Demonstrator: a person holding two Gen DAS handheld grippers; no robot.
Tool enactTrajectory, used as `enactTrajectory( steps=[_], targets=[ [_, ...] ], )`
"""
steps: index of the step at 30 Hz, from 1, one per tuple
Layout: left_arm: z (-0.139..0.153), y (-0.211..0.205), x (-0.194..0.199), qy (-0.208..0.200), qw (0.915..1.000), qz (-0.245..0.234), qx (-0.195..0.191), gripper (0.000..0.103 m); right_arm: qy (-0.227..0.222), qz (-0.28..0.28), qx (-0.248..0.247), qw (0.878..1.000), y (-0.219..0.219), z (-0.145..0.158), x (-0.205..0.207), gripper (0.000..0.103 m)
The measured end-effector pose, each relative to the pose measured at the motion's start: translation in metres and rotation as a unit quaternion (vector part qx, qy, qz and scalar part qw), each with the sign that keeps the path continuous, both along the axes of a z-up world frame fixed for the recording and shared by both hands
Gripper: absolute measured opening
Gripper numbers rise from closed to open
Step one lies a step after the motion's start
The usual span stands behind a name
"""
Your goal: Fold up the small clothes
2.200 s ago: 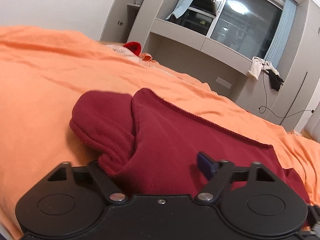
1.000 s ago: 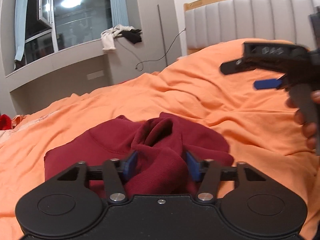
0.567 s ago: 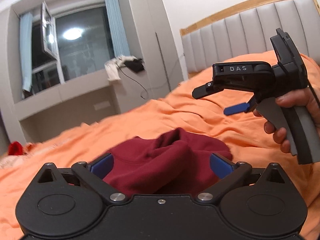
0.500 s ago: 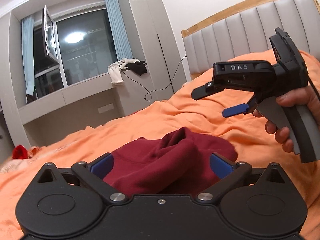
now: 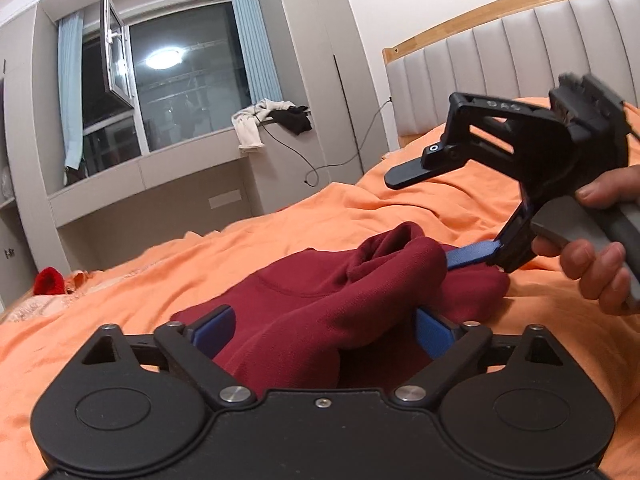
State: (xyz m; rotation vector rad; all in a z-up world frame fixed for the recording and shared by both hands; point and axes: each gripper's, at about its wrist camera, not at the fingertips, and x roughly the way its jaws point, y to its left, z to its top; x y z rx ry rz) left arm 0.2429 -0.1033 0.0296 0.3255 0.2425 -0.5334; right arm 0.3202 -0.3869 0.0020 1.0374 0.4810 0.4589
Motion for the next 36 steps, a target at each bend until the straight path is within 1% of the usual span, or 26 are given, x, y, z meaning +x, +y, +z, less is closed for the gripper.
enactTrajectory(
  steps=[2, 3, 4, 5, 6, 7, 9, 10, 12, 13, 14, 16, 21, 22, 23, 25, 26, 29, 31, 33, 36],
  targets=[
    [0.000, 0.001, 0.002, 0.016, 0.9997, -0.015, -0.011, 0.080, 0.009, -0.001, 0.055, 0.998, -0.009, -0.009, 0.007, 0.098],
    [0.000, 0.001, 0.002, 0.019, 0.9996, -0.017, -0.012, 0.079, 0.014, -0.003, 0.073, 0.997, -0.011, -0.012, 0.011, 0.097],
    [-0.001, 0.001, 0.003, 0.017, 0.9997, -0.015, -0.009, 0.076, 0.018, -0.005, 0.081, 0.997, -0.014, -0.014, 0.016, 0.094],
    [-0.001, 0.000, 0.003, 0.016, 0.9998, -0.014, -0.007, 0.069, 0.021, -0.005, 0.078, 0.997, -0.015, -0.014, 0.021, 0.091],
    [-0.002, 0.000, 0.004, 0.018, 0.9998, -0.011, -0.006, 0.064, 0.025, -0.006, 0.071, 0.997, -0.014, -0.014, 0.027, 0.085],
    [-0.003, 0.000, 0.005, 0.021, 0.9997, -0.009, -0.007, 0.056, 0.030, -0.007, 0.062, 0.998, -0.014, -0.014, 0.033, 0.083],
    [-0.004, 0.001, 0.007, 0.029, 0.9995, -0.008, -0.009, 0.051, 0.042, -0.004, 0.049, 0.998, -0.011, -0.015, 0.047, 0.073],
    [-0.004, 0.001, 0.007, 0.030, 0.9995, -0.008, -0.010, 0.048, 0.045, -0.004, 0.041, 0.998, -0.009, -0.015, 0.053, 0.070],
    [-0.006, 0.001, 0.007, 0.029, 0.9995, -0.008, -0.005, 0.044, 0.055, -0.007, 0.014, 0.998, -0.003, -0.016, 0.064, 0.052],
    [-0.007, 0.001, 0.006, 0.028, 0.9996, -0.009, -0.002, 0.042, 0.059, -0.009, -0.004, 0.998, -0.001, -0.017, 0.069, 0.047],
    [-0.008, 0.000, 0.005, 0.027, 0.9996, -0.009, 0.000, 0.041, 0.062, -0.010, -0.022, 0.998, 0.002, -0.017, 0.074, 0.038],
    [-0.010, -0.001, 0.004, 0.024, 0.9996, -0.010, 0.004, 0.040, 0.063, -0.006, -0.043, 0.997, 0.004, -0.016, 0.079, 0.037],
    [-0.013, -0.001, 0.003, 0.022, 0.9996, -0.013, 0.007, 0.039, 0.061, -0.003, -0.048, 0.997, 0.004, -0.014, 0.074, 0.036],
    [-0.013, -0.001, 0.003, 0.022, 0.9996, -0.013, 0.009, 0.038, 0.058, -0.004, -0.053, 0.997, 0.005, -0.013, 0.073, 0.033],
    [-0.013, -0.002, 0.003, 0.021, 0.9996, -0.013, 0.010, 0.038, 0.054, -0.004, -0.063, 0.997, 0.007, -0.011, 0.072, 0.026],
    [-0.013, -0.004, 0.002, 0.018, 0.9997, -0.011, 0.011, 0.037, 0.040, -0.003, -0.092, 0.995, 0.010, -0.005, 0.067, 0.020],
    [-0.012, -0.004, 0.002, 0.017, 0.9998, -0.010, 0.009, 0.035, 0.030, -0.003, -0.110, 0.993, 0.013, -0.001, 0.064, 0.018],
    [-0.011, -0.001, 0.002, 0.018, 0.9998, -0.007, 0.003, 0.030, -0.004, -0.007, -0.166, 0.986, 0.022, 0.015, 0.053, 0.017],
    [-0.010, -0.002, 0.002, 0.018, 0.9998, -0.005, 0.000, 0.028, -0.021, -0.011, -0.190, 0.981, 0.025, 0.024, 0.045, 0.016],
    [-0.009, -0.005, 0.001, 0.016, 0.9999, -0.006, -0.002, 0.027, -0.037, -0.016, -0.209, 0.977, 0.026, 0.032, 0.038, 0.015],
    [-0.003, -0.010, 0.002, 0.012, 0.9998, -0.012, -0.012, 0.026, -0.055, -0.033, -0.214, 0.975, 0.021, 0.043, 0.027, 0.014]
  ],
)
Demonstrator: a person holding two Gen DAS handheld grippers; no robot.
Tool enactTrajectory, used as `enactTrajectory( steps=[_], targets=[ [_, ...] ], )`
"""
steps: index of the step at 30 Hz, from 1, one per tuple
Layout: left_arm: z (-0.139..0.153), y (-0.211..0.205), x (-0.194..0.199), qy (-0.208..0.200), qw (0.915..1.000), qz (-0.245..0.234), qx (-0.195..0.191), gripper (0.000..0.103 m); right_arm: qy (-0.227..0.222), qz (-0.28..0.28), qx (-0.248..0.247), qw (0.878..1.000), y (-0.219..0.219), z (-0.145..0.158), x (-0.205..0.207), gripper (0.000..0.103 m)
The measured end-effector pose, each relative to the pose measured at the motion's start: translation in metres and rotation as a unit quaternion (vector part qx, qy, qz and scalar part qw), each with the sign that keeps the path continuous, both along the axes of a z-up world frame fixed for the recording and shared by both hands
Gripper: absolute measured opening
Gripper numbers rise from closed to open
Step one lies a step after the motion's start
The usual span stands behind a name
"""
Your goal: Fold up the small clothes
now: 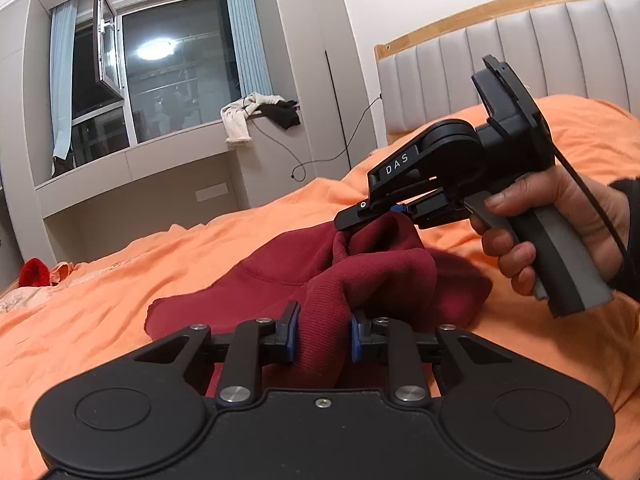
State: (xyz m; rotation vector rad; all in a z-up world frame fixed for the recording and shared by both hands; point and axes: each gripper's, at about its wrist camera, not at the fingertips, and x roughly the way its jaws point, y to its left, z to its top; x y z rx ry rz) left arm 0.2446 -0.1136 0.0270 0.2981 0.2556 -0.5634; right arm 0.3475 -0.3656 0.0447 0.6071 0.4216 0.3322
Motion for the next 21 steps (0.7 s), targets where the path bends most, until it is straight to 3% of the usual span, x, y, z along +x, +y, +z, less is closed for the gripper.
enactTrajectory(
  steps=[5, 11, 15, 19, 21],
  targets=[
    [0.006, -0.011, 0.000, 0.000, 0.9996, -0.021, -0.018, 0.026, -0.023, -0.034, 0.012, 0.999, -0.026, 0.011, -0.019, 0.014],
    [-0.012, -0.027, -0.005, 0.006, 0.9987, -0.044, 0.022, 0.027, 0.019, -0.049, 0.016, 0.998, -0.045, -0.008, -0.028, 0.014],
    [-0.016, -0.026, -0.005, 0.013, 0.9984, -0.048, 0.028, 0.031, 0.033, -0.051, 0.002, 0.998, -0.046, -0.018, -0.034, 0.018],
    [-0.016, -0.021, -0.002, 0.033, 0.9978, -0.056, 0.014, 0.037, 0.042, -0.067, -0.017, 0.997, -0.046, -0.015, -0.037, 0.039],
    [-0.013, -0.016, 0.002, 0.048, 0.9970, -0.060, -0.002, 0.042, 0.048, -0.074, -0.027, 0.996, -0.044, -0.013, -0.040, 0.059]
  ],
)
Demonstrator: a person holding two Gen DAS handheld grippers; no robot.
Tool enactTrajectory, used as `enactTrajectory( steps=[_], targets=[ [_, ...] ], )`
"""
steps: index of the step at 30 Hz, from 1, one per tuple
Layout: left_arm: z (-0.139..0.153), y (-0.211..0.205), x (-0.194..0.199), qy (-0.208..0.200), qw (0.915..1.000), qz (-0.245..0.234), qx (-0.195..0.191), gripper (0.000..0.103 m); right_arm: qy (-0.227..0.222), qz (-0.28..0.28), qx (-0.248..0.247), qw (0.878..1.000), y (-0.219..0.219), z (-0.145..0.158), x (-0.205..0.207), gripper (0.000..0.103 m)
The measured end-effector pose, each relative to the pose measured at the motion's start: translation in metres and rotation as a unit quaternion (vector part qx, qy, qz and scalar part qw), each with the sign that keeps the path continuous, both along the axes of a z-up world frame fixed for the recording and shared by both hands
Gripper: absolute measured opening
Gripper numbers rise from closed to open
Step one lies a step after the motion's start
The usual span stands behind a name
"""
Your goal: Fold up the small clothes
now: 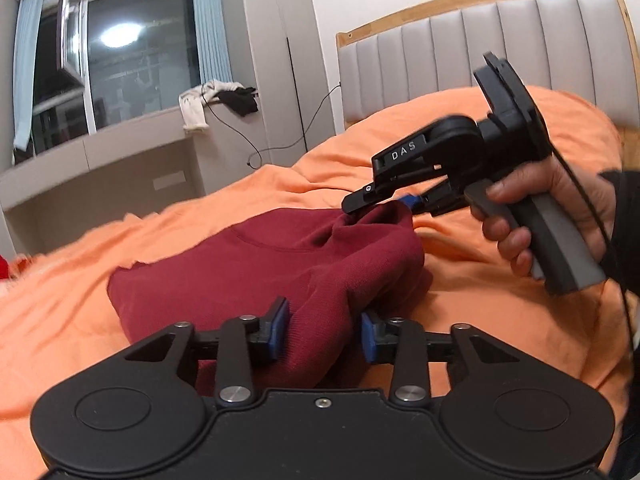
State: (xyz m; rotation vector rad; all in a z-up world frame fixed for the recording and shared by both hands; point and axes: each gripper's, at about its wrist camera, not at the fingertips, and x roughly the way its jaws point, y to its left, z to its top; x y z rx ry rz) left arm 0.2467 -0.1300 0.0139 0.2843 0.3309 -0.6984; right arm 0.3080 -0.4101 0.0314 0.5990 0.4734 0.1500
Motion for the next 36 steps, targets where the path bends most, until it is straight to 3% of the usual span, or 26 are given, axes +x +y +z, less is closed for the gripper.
enactTrajectory(
  steps=[6, 10, 11, 16, 20, 24, 29, 31, 36],
  targets=[
    [0.009, 0.015, 0.011, 0.057, 0.9959, -0.008, -0.069, 0.056, 0.004, -0.008, -0.035, 0.999, 0.001, 0.005, -0.007, 0.085],
    [0.020, 0.031, 0.019, 0.078, 0.9883, 0.000, -0.131, 0.089, -0.004, -0.003, -0.056, 0.998, 0.005, 0.009, -0.017, 0.099],
    [0.023, 0.034, 0.020, 0.075, 0.9875, 0.010, -0.138, 0.093, -0.005, -0.002, -0.063, 0.998, 0.006, 0.010, -0.019, 0.103],
    [0.032, 0.047, 0.033, 0.055, 0.9850, 0.075, -0.145, 0.101, -0.004, -0.003, -0.115, 0.993, 0.011, 0.006, -0.028, 0.103],
    [0.032, 0.059, 0.053, 0.076, 0.9752, 0.140, -0.153, 0.102, -0.033, 0.011, -0.129, 0.991, 0.013, 0.012, -0.043, 0.103],
    [0.025, 0.069, 0.073, 0.113, 0.9581, 0.215, -0.151, 0.102, -0.057, 0.056, -0.153, 0.985, 0.029, 0.019, -0.051, 0.103],
    [0.014, 0.082, 0.092, 0.152, 0.9426, 0.255, -0.154, 0.102, -0.018, 0.099, -0.228, 0.968, 0.055, 0.009, -0.046, 0.103],
    [0.011, 0.083, 0.095, 0.159, 0.9427, 0.252, -0.149, 0.102, 0.002, 0.105, -0.251, 0.962, 0.061, 0.001, -0.044, 0.103],
    [-0.005, 0.077, 0.093, 0.146, 0.9522, 0.243, -0.115, 0.102, 0.013, 0.122, -0.229, 0.966, 0.052, 0.002, -0.046, 0.103]
  ],
)
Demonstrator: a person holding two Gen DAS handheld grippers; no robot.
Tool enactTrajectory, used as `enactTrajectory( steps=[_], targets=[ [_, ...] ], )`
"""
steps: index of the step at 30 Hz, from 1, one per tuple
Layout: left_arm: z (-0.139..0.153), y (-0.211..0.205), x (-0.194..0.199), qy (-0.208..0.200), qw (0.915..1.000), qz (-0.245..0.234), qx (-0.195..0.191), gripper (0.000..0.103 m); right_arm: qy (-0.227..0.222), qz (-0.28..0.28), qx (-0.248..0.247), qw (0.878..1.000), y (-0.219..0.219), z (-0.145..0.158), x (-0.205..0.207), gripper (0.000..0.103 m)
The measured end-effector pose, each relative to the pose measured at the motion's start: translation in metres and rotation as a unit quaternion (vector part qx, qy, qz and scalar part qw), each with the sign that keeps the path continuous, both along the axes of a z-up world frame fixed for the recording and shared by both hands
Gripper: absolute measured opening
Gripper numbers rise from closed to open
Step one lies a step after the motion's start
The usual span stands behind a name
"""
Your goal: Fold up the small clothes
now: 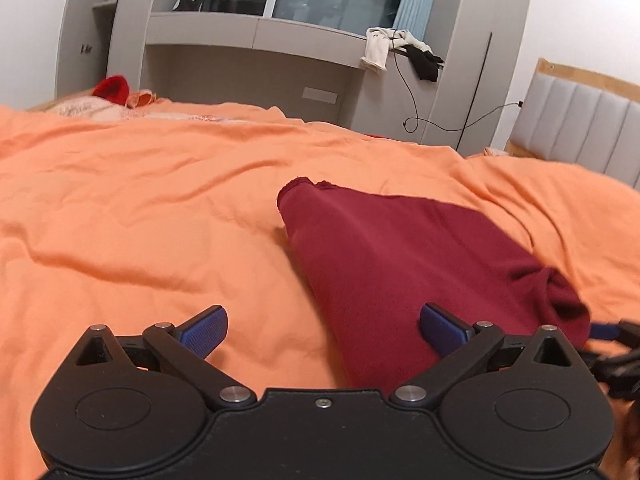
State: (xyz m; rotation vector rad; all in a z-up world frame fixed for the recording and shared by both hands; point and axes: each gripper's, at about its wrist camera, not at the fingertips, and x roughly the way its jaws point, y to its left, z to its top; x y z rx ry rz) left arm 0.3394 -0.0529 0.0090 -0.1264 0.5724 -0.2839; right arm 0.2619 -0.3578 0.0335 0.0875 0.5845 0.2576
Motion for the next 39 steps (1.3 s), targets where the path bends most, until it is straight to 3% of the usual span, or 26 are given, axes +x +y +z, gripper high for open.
enactTrajectory(
  steps=[3, 6, 9, 11, 15, 18, 22, 27, 31, 39],
  targets=[
    [-0.005, 0.002, -0.003, -0.001, 1.0000, 0.002, 0.002, 0.102, -0.019, -0.001, 0.026, 0.999, -0.015, 0.011, -0.006, 0.103],
    [-0.007, 0.001, -0.004, 0.002, 1.0000, 0.004, -0.004, 0.102, -0.037, -0.059, 0.076, 0.995, -0.029, 0.020, -0.002, 0.103],
    [-0.007, -0.002, -0.005, 0.001, 1.0000, 0.006, -0.001, 0.102, -0.024, -0.127, 0.135, 0.982, -0.037, 0.021, 0.016, 0.103],
    [-0.008, -0.003, -0.007, -0.004, 1.0000, 0.006, 0.003, 0.102, 0.002, -0.153, 0.149, 0.977, -0.038, 0.019, 0.034, 0.103],
    [-0.009, -0.003, -0.008, -0.005, 1.0000, 0.006, 0.001, 0.102, 0.021, -0.180, 0.145, 0.973, -0.037, 0.013, 0.066, 0.103],
    [-0.008, -0.003, -0.010, -0.008, 0.9999, 0.005, 0.004, 0.102, 0.056, -0.189, 0.115, 0.974, -0.039, 0.002, 0.075, 0.103],
    [-0.007, -0.003, -0.010, -0.008, 0.9999, 0.004, 0.005, 0.102, 0.061, -0.163, 0.111, 0.978, -0.047, -0.003, 0.053, 0.103],
    [-0.007, -0.004, -0.012, -0.014, 0.9999, 0.004, 0.009, 0.102, 0.057, -0.134, 0.070, 0.987, -0.047, -0.007, 0.029, 0.103],
    [-0.008, -0.004, -0.012, -0.016, 0.9998, 0.005, 0.009, 0.102, 0.065, -0.119, 0.041, 0.990, -0.041, -0.010, 0.028, 0.103],
    [-0.007, -0.004, -0.014, -0.020, 0.9997, 0.006, 0.014, 0.102, 0.064, -0.120, 0.045, 0.990, -0.043, -0.013, 0.029, 0.103]
  ],
)
